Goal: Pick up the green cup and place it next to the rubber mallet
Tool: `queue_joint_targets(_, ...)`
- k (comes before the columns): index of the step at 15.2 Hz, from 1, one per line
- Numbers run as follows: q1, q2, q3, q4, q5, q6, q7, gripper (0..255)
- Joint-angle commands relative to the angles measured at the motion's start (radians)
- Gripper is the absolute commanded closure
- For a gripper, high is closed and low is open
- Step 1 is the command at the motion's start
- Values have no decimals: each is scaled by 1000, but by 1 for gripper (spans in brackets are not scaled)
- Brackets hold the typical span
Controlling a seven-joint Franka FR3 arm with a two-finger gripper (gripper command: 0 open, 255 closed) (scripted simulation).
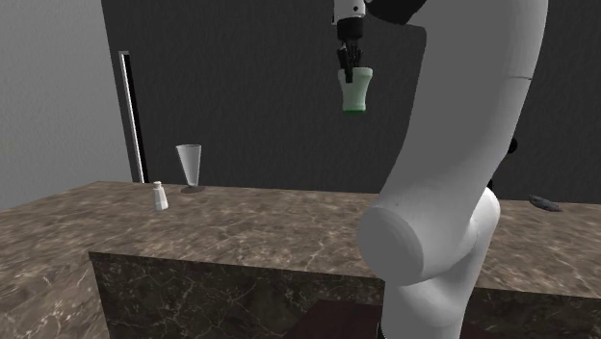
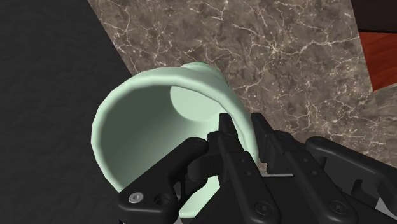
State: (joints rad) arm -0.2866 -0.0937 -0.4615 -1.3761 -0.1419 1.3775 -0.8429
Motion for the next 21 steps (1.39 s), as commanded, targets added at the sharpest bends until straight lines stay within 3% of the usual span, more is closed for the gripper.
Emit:
queue_joint_targets(1,-13,-47,-12,-52,-20,14,-28,255)
queue_joint_targets(11,-93,-173,-122,-149,-85,32,-223,255)
queue_joint_targets(21,-158,-180,-303,-117,-100,41,-473,255)
